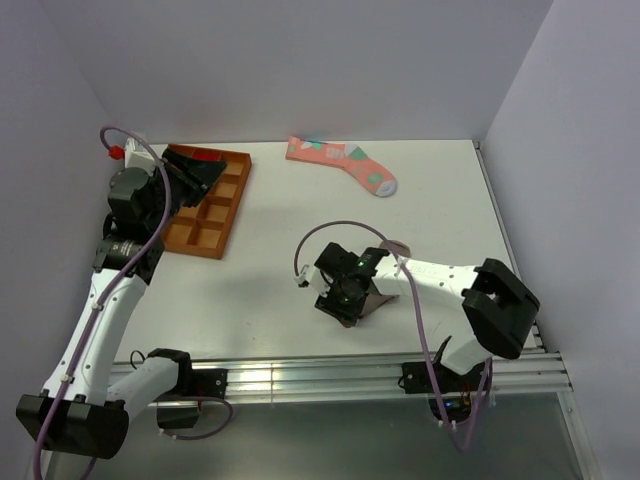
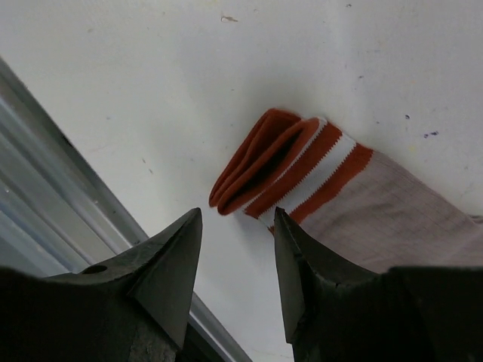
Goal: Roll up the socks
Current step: Adjust the sock at the center of the board.
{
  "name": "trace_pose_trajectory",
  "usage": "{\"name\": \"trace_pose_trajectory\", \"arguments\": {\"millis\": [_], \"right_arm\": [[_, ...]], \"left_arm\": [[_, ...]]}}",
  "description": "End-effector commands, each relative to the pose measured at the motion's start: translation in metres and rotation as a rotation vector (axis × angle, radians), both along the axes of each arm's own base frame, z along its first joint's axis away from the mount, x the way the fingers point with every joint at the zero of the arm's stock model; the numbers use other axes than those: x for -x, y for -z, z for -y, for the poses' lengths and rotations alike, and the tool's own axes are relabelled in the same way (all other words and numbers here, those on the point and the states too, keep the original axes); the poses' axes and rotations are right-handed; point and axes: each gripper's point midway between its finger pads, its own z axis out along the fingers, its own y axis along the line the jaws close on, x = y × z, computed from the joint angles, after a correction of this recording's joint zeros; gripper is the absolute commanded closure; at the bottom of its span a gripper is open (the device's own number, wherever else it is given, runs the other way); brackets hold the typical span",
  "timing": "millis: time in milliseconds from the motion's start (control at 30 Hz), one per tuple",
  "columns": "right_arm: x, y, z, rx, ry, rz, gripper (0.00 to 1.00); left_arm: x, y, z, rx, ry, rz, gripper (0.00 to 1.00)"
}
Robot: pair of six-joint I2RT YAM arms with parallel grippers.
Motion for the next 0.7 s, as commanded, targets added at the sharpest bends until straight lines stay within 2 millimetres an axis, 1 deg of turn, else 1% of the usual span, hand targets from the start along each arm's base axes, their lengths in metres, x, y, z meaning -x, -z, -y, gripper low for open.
{"name": "trace_pose_trajectory", "arguments": {"millis": [0, 100, 300, 367, 433, 467, 533, 567, 633, 667], "right_arm": [[-0.011, -0.002, -0.018, -0.019, 0.016, 0.049, 0.50], [-0.012, 0.002, -0.023, -0.005, 0.010, 0.046, 0.50], [-0.011, 0.015, -0.026, 0.039, 0.009, 0.038, 0.50], [-0.011, 0.025, -0.023, 0.077, 0.006, 0.028, 0.50], [-0.015, 0.036, -0.019, 0.124, 0.000, 0.035, 0.52], [-0.017, 0.038, -0.019, 0.135, -0.004, 0.038, 0.56], [-0.023, 0.045, -0.018, 0.163, -0.016, 0.053, 0.57], [-0.028, 0.044, -0.022, 0.162, -0.019, 0.070, 0.62], [-0.046, 0.049, -0.025, 0.183, -0.031, 0.143, 0.66], [-0.056, 0.046, -0.034, 0.172, -0.037, 0.175, 0.70]], "left_arm": [[0.004, 0.003, 0.004, -0.021, 0.034, 0.011, 0.54], [0.003, 0.007, 0.004, -0.024, 0.031, 0.004, 0.54], [-0.001, 0.013, 0.005, -0.033, 0.035, -0.006, 0.54], [-0.003, 0.014, 0.005, -0.035, 0.034, -0.009, 0.54], [-0.005, 0.016, 0.006, -0.037, 0.036, -0.014, 0.54], [-0.006, 0.016, 0.006, -0.039, 0.036, -0.015, 0.54], [-0.007, 0.014, 0.006, -0.039, 0.036, -0.014, 0.54], [-0.007, 0.013, 0.006, -0.042, 0.033, -0.013, 0.54], [-0.008, 0.010, 0.005, -0.043, 0.030, -0.009, 0.54], [-0.008, 0.009, 0.005, -0.045, 0.030, -0.012, 0.54]]}}
